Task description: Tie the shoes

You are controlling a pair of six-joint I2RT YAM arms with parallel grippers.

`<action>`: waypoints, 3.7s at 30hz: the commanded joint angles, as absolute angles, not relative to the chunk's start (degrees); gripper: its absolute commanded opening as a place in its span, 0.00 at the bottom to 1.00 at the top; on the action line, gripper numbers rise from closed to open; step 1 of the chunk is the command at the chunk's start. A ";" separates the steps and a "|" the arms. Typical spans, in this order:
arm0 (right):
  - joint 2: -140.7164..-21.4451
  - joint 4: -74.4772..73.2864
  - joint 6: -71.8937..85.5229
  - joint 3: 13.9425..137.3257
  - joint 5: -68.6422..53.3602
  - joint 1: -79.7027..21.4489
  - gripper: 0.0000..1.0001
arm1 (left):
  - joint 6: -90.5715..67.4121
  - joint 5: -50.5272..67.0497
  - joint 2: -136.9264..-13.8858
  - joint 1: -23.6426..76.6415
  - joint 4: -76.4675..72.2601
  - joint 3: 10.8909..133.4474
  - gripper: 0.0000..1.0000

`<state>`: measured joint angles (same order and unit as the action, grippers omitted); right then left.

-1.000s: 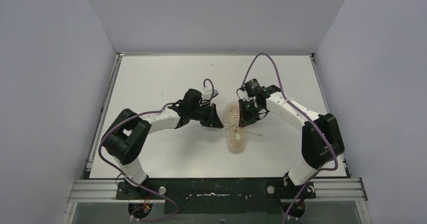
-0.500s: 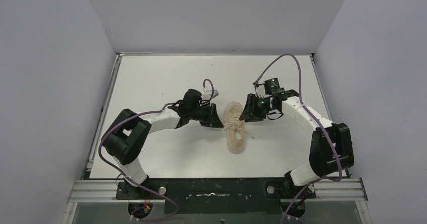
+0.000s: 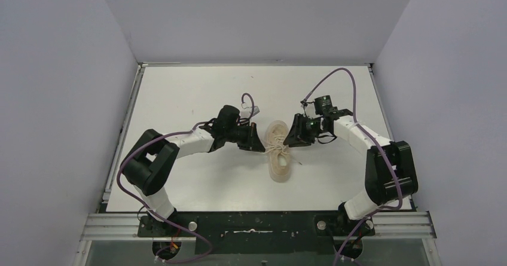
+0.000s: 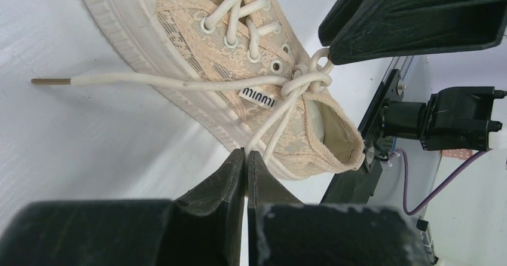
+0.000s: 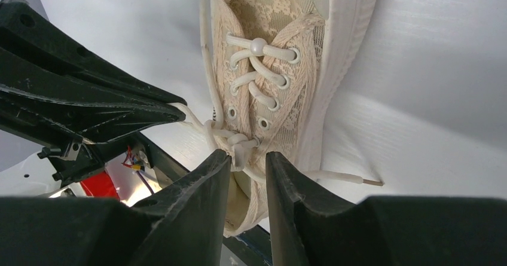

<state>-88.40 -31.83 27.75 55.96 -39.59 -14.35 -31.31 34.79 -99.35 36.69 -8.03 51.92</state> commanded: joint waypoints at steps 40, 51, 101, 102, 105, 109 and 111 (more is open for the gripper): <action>-84.97 -14.63 39.67 47.84 -33.56 -9.15 0.00 | -21.52 28.90 -89.50 41.41 14.89 51.74 0.00; -87.78 -9.20 39.75 45.29 -34.92 -3.72 0.00 | -22.98 24.99 -92.64 39.65 22.58 50.82 0.00; -68.76 -62.33 17.90 87.41 -8.80 -8.41 1.00 | -21.01 -8.70 -49.44 32.17 42.84 71.11 0.91; -67.83 -63.23 17.45 90.99 -7.96 -8.43 1.00 | -20.51 -9.90 -49.61 32.17 44.30 74.99 0.90; -66.57 -65.64 15.51 101.03 -5.66 -8.39 1.00 | -18.69 -11.63 -51.19 32.08 47.32 85.72 0.89; -66.19 -69.10 12.88 113.89 -0.29 -8.38 1.00 | -12.45 -12.60 -53.28 32.04 52.63 98.67 0.89; -65.09 -67.99 12.37 117.41 3.07 -8.44 1.00 | -8.41 -16.07 -54.40 31.99 57.32 105.43 0.90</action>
